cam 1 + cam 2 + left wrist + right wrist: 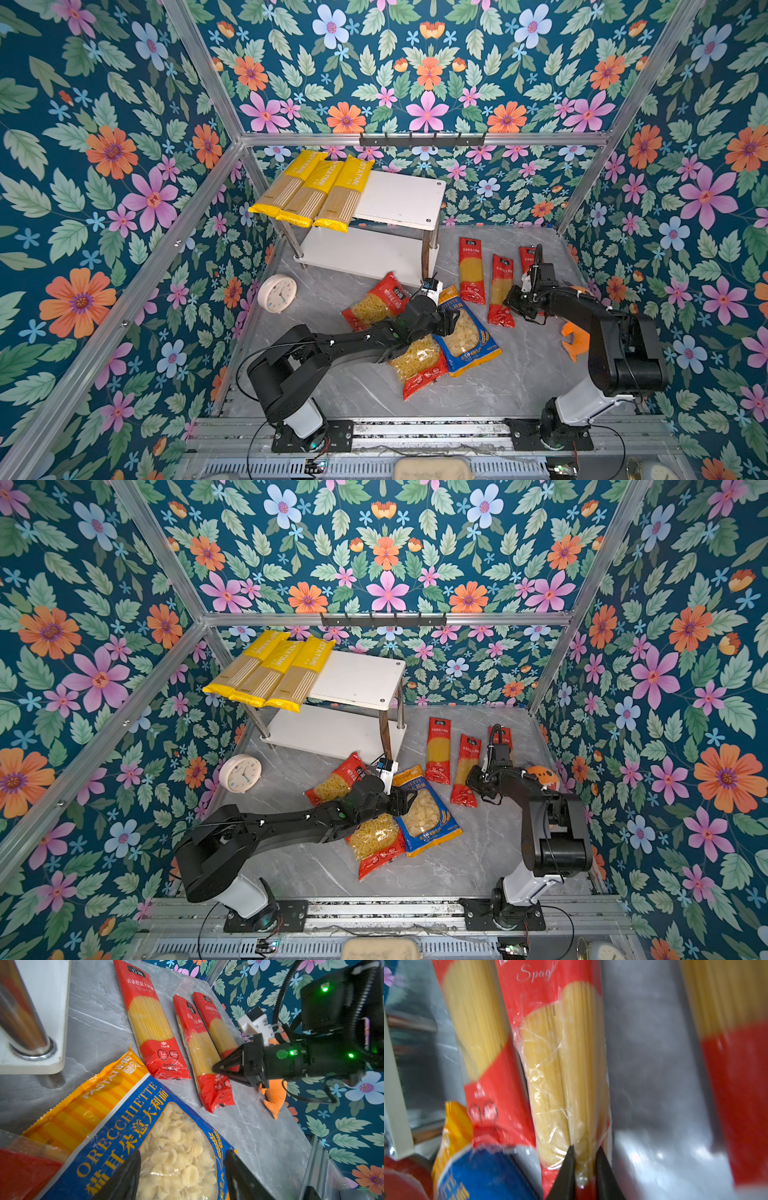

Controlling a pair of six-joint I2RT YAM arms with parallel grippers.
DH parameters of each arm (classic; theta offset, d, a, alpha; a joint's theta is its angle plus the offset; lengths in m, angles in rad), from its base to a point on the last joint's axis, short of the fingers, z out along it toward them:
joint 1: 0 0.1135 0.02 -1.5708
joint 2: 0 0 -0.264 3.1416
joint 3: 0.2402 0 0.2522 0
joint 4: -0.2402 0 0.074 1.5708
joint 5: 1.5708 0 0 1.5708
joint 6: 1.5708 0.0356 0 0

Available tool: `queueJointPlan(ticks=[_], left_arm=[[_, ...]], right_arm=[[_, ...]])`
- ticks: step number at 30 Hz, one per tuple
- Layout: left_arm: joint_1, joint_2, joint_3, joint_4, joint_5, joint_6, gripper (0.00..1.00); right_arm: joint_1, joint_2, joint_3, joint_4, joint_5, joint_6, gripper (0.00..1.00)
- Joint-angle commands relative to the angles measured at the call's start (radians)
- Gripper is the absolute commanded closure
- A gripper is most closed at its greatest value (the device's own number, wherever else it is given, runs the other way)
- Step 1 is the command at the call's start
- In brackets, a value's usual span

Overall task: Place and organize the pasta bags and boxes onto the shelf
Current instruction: 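Grasp the red spaghetti pack with the right gripper and lift it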

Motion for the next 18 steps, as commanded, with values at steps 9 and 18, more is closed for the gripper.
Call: queueJointPlan(ticks=[9,18], left_arm=[[0.000,0.036,0.031,0.009,0.045,0.005,0.34],[-0.002,-0.004,-0.007,-0.008,0.020,-0.006,0.34]], right_arm=[[-0.085,-0.043,0.068,-0.156,-0.059,0.016,0.55],[-0.104,0.182,0.226,-0.072,-0.011,0.005,0.51]])
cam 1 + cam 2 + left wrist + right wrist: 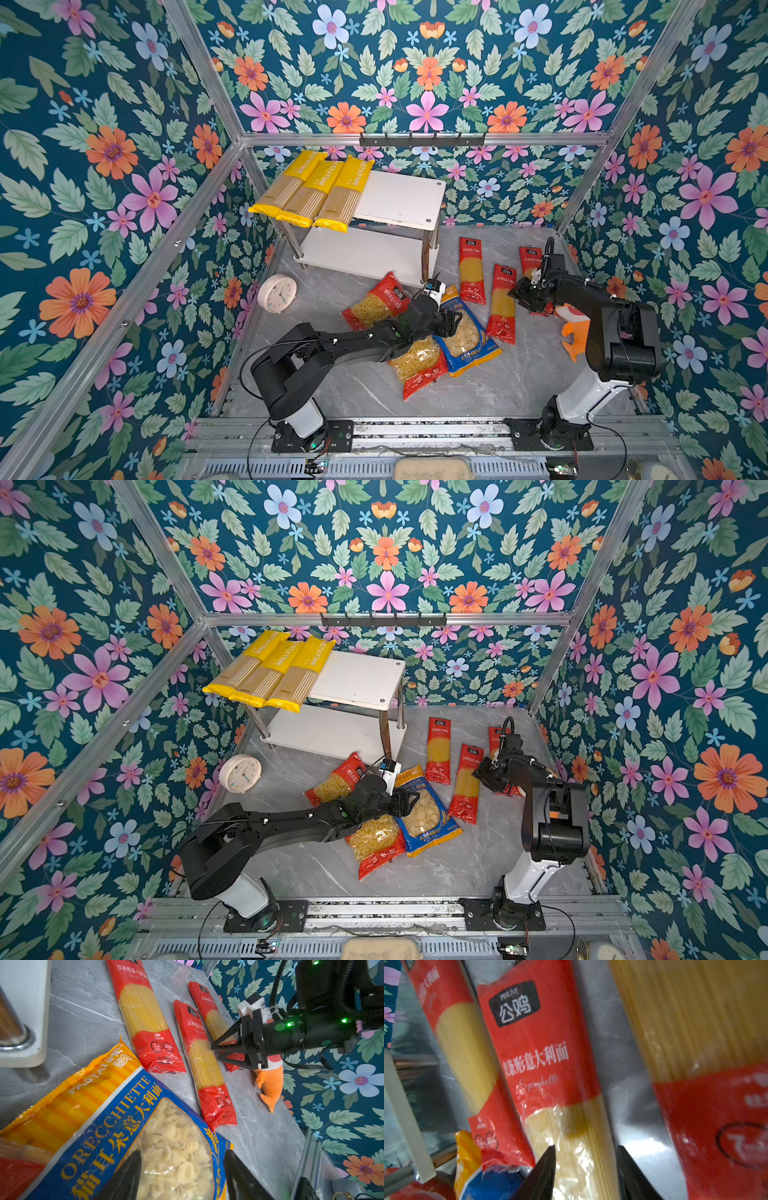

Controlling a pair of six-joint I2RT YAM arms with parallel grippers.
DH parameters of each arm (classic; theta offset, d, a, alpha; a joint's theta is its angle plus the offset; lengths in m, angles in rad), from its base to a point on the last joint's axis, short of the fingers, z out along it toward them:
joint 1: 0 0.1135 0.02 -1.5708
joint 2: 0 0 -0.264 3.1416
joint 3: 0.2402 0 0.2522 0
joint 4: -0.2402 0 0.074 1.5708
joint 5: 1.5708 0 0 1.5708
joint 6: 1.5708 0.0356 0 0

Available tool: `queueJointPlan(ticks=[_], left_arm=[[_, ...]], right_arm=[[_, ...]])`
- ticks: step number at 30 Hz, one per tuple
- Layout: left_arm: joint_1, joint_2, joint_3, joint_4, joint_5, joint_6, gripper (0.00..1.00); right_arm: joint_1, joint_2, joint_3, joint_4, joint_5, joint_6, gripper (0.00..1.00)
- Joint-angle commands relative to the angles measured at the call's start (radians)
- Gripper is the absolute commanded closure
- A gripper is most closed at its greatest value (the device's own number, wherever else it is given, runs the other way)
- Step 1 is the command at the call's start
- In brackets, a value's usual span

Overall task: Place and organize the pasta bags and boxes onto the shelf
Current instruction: 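Grasp the red spaghetti pack with the right gripper and lift it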

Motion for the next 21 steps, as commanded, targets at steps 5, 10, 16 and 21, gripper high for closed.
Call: queueJointPlan(ticks=[5,10,16,21], left_arm=[[-0.001,-0.024,-0.029,0.005,-0.021,0.000,0.34],[-0.001,-0.013,-0.016,0.014,-0.010,-0.001,0.34],[-0.001,-0.006,-0.010,0.017,-0.002,-0.004,0.34],[-0.001,-0.012,-0.022,0.030,-0.002,-0.014,0.34]], right_arm=[[-0.002,0.091,0.055,0.020,0.048,-0.043,0.52],[-0.008,0.071,0.034,0.063,-0.025,-0.065,0.64],[-0.006,0.011,0.011,0.111,-0.100,-0.051,0.87],[0.001,-0.054,0.003,0.107,-0.105,-0.045,0.94]])
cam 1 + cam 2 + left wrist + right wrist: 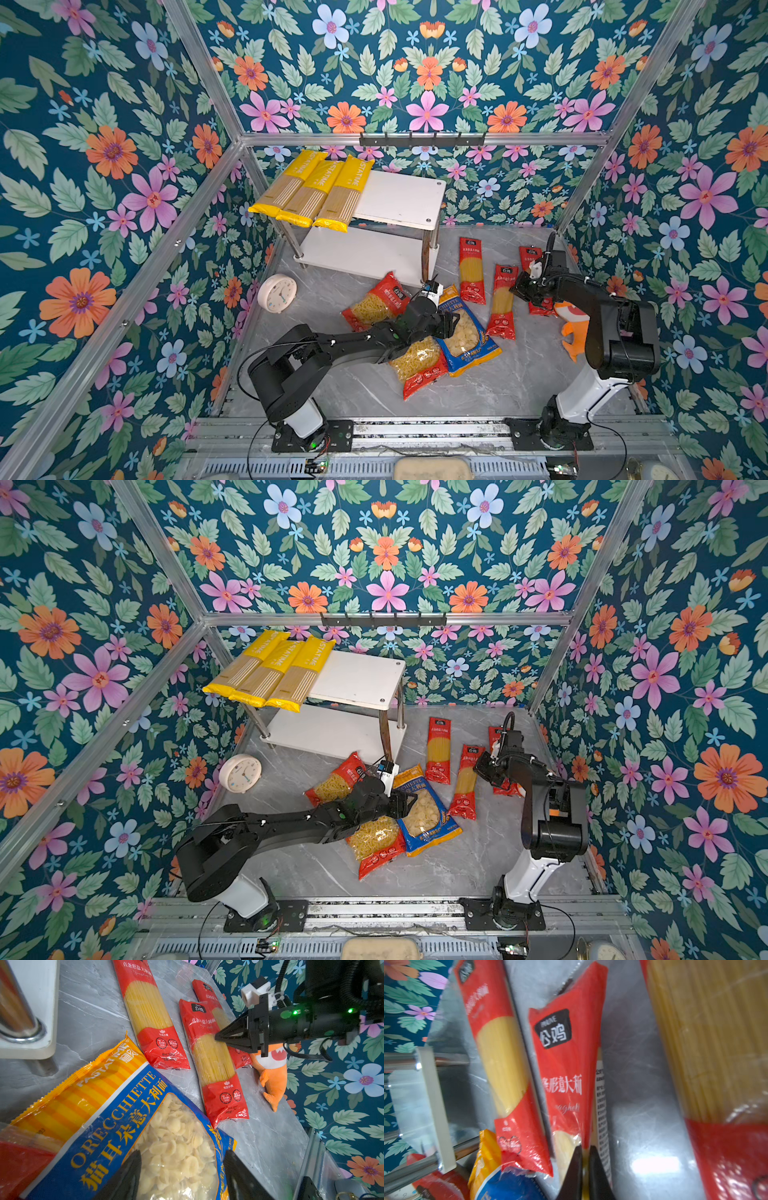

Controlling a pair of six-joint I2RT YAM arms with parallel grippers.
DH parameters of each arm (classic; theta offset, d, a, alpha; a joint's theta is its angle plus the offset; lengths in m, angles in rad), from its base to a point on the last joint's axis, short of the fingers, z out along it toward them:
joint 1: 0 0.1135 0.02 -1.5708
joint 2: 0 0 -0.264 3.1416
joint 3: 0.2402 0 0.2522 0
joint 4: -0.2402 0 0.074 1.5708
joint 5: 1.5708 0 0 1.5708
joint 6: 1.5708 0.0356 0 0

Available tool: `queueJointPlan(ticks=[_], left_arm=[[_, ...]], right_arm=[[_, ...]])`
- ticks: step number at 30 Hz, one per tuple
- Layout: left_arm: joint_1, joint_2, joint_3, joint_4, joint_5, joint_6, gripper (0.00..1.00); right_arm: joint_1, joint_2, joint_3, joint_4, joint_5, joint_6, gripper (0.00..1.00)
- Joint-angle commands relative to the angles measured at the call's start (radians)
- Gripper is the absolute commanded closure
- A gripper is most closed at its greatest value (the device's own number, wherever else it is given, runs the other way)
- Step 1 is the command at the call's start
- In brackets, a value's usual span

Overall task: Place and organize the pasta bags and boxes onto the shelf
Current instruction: 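Grasp the red spaghetti pack with the right gripper and lift it, then raise the spaghetti pack upright with the right gripper while the left grasps it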

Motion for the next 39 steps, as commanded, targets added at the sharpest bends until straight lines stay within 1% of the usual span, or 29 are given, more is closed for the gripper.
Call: queueJointPlan(ticks=[1,7,12,15,17,19,22,25,28,31,34,37,39], left_arm=[[-0.001,-0.005,-0.005,0.036,0.007,-0.013,0.34],[0.004,0.000,-0.011,0.073,0.017,-0.072,0.32],[0.012,-0.006,-0.019,0.130,0.036,-0.117,0.29],[0.038,-0.021,-0.022,0.143,0.064,-0.137,0.27],[0.069,-0.038,-0.051,0.209,0.096,-0.164,0.25],[0.096,-0.044,-0.068,0.272,0.151,-0.176,0.24],[0.103,-0.034,-0.055,0.361,0.262,-0.160,0.20],[0.108,0.001,-0.058,0.491,0.348,-0.216,0.18],[0.112,0.034,-0.052,0.585,0.388,-0.266,0.15],[0.125,0.069,-0.056,0.680,0.401,-0.314,0.12],[0.147,0.112,-0.054,0.788,0.426,-0.392,0.12],[0.145,0.142,-0.021,0.837,0.449,-0.428,0.11],[0.141,0.175,-0.006,0.898,0.463,-0.467,0.11]], right_arm=[[0.009,-0.045,0.002,0.022,-0.031,-0.006,0.95],[0.035,-0.138,0.047,-0.046,-0.029,-0.005,1.00],[0.090,-0.201,0.092,-0.096,-0.006,0.008,1.00],[0.130,-0.248,0.100,-0.095,-0.005,0.024,1.00],[0.152,-0.286,0.097,-0.078,-0.012,0.049,1.00],[0.177,-0.322,0.085,-0.052,-0.021,0.077,1.00],[0.224,-0.373,0.073,-0.022,-0.015,0.111,1.00],[0.264,-0.419,0.068,0.004,-0.012,0.151,1.00],[0.295,-0.462,0.065,0.028,-0.010,0.199,1.00],[0.327,-0.506,0.056,0.058,-0.009,0.240,1.00],[0.352,-0.540,0.054,0.070,-0.004,0.266,1.00],[0.364,-0.568,0.053,0.079,-0.006,0.294,1.00],[0.367,-0.584,0.053,0.084,-0.012,0.312,1.00]])
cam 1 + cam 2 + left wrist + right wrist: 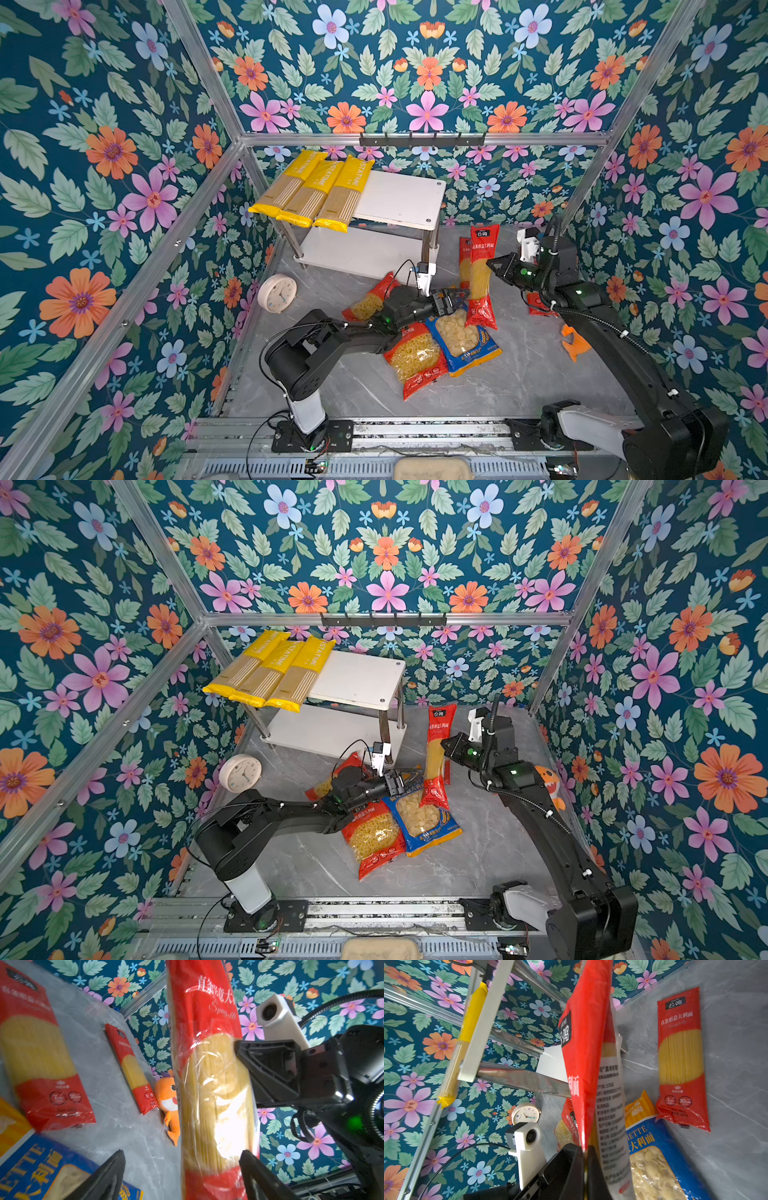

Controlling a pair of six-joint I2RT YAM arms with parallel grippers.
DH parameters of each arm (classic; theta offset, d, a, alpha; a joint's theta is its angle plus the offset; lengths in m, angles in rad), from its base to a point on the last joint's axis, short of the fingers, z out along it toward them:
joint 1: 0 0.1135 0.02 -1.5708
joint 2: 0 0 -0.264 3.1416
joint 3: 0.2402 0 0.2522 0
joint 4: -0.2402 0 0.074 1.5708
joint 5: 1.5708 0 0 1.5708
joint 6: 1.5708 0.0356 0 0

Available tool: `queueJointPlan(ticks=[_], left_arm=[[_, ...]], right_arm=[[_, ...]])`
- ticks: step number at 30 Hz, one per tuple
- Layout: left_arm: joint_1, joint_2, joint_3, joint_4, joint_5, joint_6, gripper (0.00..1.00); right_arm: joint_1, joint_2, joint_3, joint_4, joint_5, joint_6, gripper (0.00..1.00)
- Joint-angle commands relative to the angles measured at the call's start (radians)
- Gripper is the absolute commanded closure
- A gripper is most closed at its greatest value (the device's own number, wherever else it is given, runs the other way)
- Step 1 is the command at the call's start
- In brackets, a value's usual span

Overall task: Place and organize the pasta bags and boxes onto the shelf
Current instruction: 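Raise the spaghetti pack upright with the right gripper while the left grasps it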

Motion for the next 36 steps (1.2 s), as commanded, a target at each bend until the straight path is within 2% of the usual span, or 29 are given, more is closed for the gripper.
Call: queueJointPlan(ticks=[1,4,8,12,18,25,36], left_arm=[[-0.008,0.039,0.021,0.189,0.053,-0.095,0.11],[-0.018,0.062,0.036,0.282,0.064,-0.155,0.11],[-0.044,0.058,0.064,0.254,0.063,-0.140,0.11],[-0.052,0.114,0.082,0.356,0.072,-0.209,0.14],[-0.069,0.152,0.123,0.375,0.082,-0.229,0.19],[-0.069,0.173,0.124,0.398,0.082,-0.247,0.17],[-0.068,0.152,0.128,0.424,0.094,-0.241,0.41]], right_arm=[[0.003,-0.028,0.005,0.128,-0.017,0.061,1.00],[0.005,-0.049,0.001,0.130,-0.021,0.078,1.00],[0.006,-0.075,-0.018,0.158,-0.031,0.115,1.00],[0.006,-0.085,-0.026,0.180,-0.039,0.141,1.00],[0.006,-0.086,-0.030,0.190,-0.043,0.150,1.00],[0.006,-0.087,-0.046,0.211,-0.045,0.163,1.00],[0.006,-0.099,-0.086,0.210,-0.060,0.158,1.00]])
